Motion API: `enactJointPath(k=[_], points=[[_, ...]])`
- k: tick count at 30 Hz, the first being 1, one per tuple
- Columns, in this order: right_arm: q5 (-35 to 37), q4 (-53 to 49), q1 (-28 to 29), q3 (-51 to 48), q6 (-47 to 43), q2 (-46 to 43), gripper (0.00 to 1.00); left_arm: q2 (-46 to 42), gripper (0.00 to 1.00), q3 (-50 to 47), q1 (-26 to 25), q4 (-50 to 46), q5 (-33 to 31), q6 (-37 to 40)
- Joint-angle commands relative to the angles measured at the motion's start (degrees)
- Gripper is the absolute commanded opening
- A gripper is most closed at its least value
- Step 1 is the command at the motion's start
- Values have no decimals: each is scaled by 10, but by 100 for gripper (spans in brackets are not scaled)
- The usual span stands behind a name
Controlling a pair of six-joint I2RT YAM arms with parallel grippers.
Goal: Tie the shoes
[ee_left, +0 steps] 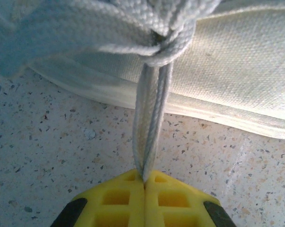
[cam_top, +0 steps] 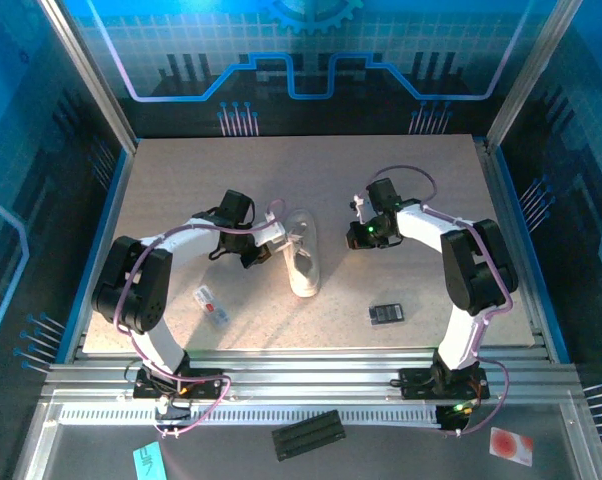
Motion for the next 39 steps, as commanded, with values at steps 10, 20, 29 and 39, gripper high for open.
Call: enactJointPath(k=[10,20,29,39], points=[[-30,42,4,16,22,-78,36,-141,99,-95,7,143,-13,-55],[-112,115,72,52,109,-28,46,-215,99,-105,16,191,-32,-178],[-111,97,92,87,112,47,44,-236,99,-114,29,204,14,-236],[-48,98,88,66,86,3,2,-255,99,-165,38,298,-18,-290]])
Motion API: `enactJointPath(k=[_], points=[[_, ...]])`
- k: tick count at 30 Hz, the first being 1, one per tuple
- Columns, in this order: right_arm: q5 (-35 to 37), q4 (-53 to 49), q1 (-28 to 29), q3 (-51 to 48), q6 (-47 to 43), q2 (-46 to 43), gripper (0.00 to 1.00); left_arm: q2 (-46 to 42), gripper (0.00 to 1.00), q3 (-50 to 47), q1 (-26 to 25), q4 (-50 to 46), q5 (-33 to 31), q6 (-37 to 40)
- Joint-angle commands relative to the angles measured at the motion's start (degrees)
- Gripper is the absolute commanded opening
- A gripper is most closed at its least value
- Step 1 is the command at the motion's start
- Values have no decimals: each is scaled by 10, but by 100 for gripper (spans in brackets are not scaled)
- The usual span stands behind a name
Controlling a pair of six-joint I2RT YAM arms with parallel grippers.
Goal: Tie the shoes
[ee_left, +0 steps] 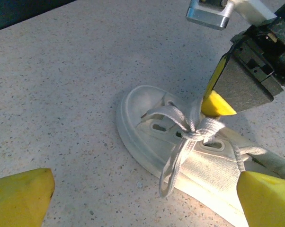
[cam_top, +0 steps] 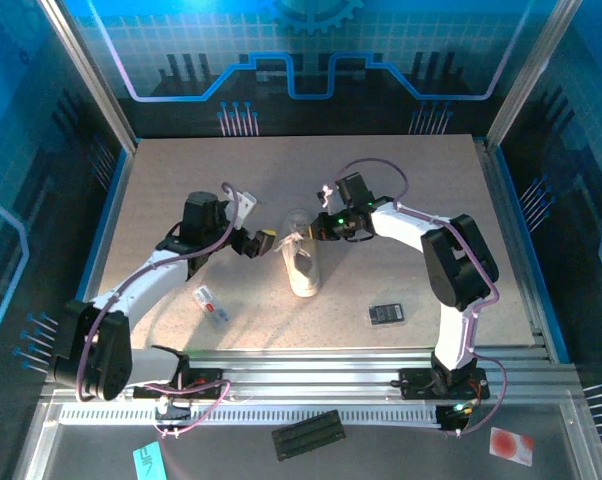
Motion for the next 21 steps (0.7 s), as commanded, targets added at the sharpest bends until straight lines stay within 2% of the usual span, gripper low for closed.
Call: enactJointPath(k=[1,4,7,12,14,21], points=[[35,-9,-1,-4,-25,-49,1,-14,99,-18,4,51,-29,-17],[46,-47,-6,9,-49,-63,2,7,99,-5,4,23,-29,-3],[47,-88,-9,29,-73,-64,7,28,99,3,4,15,-14,0],[51,-182,-9,93,-118,-45,8,93,72,65,4,-52,17,10],[62,-216,-9,123,-133,-35,9,120,67,87,4,-67,20,4],[93,-280,-14,187,-176,4,13,174,65,123,4,-57,13,-8]])
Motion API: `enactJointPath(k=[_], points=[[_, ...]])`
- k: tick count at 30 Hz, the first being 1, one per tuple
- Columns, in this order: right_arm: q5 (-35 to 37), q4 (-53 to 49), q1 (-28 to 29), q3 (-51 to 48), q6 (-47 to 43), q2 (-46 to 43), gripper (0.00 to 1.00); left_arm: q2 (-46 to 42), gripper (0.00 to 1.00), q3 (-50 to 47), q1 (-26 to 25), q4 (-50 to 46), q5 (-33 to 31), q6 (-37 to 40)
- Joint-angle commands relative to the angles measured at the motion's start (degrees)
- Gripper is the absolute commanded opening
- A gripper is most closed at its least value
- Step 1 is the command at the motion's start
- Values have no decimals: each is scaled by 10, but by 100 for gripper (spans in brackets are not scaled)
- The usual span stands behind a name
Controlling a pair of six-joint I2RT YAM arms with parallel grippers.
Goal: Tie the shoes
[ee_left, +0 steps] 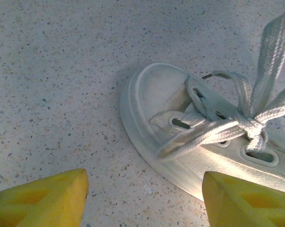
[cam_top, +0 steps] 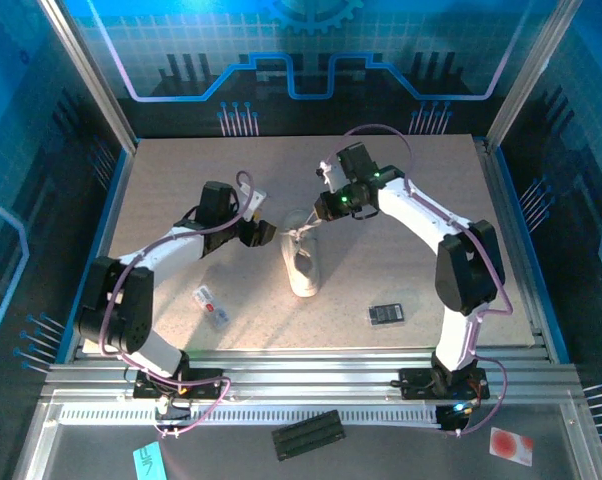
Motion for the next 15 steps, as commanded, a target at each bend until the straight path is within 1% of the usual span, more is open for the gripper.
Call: enactJointPath(k=[1,4,9,12,13,14,15], points=[[22,-63,-9,18,-36,27,14,21,65,32,3,-20,12,-9],[21,-67,-10,23,-44,39,14,35,66,50,3,-32,9,-10],[-12,-44,-7,31,-44,38,9,58,65,72,2,-41,13,-6],[-11,-41,-2,39,-46,32,7,79,61,96,2,-56,25,11],[-8,-40,-1,40,-46,29,7,86,60,103,2,-64,35,29],[-6,-38,-1,39,-46,25,7,91,59,107,1,-72,55,63],[-3,-38,-1,38,-48,21,7,91,59,103,0,-74,82,114]])
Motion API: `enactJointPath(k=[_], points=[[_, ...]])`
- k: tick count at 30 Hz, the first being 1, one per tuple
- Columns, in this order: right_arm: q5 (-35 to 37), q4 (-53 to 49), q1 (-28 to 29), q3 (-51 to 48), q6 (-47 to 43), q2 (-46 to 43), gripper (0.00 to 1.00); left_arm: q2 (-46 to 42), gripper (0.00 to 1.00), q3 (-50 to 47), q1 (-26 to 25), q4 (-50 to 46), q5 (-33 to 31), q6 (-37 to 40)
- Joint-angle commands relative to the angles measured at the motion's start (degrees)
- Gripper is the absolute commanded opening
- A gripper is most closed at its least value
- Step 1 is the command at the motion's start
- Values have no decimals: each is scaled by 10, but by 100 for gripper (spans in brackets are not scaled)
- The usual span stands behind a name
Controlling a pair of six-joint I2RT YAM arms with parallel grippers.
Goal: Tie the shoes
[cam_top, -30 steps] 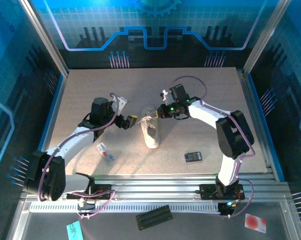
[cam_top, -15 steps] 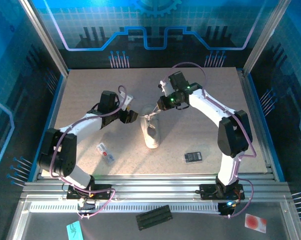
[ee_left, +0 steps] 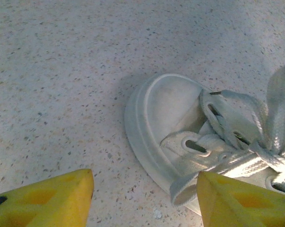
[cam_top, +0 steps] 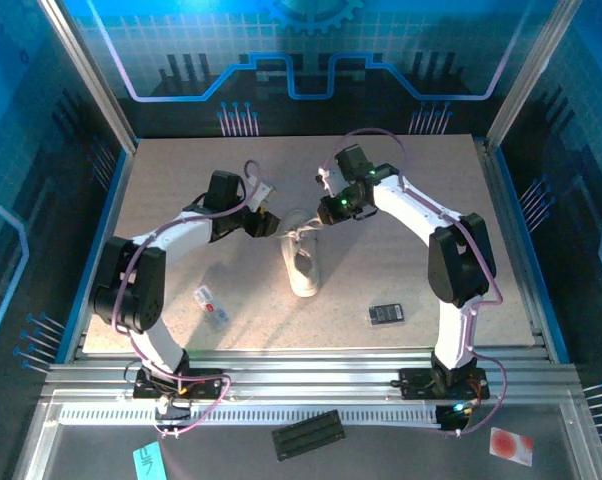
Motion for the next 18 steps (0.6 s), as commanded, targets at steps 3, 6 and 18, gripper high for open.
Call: enactJointPath(k=[3,6,18], points=[[1,-10,3,15,-19,-24,6,9,70,-20,-1,-20,79,234],[3,-15,2,10,-21,-29,6,35,73,-1,0,-47,54,309],[4,-38,2,37,-20,-32,6,118,58,68,-30,-98,38,403]])
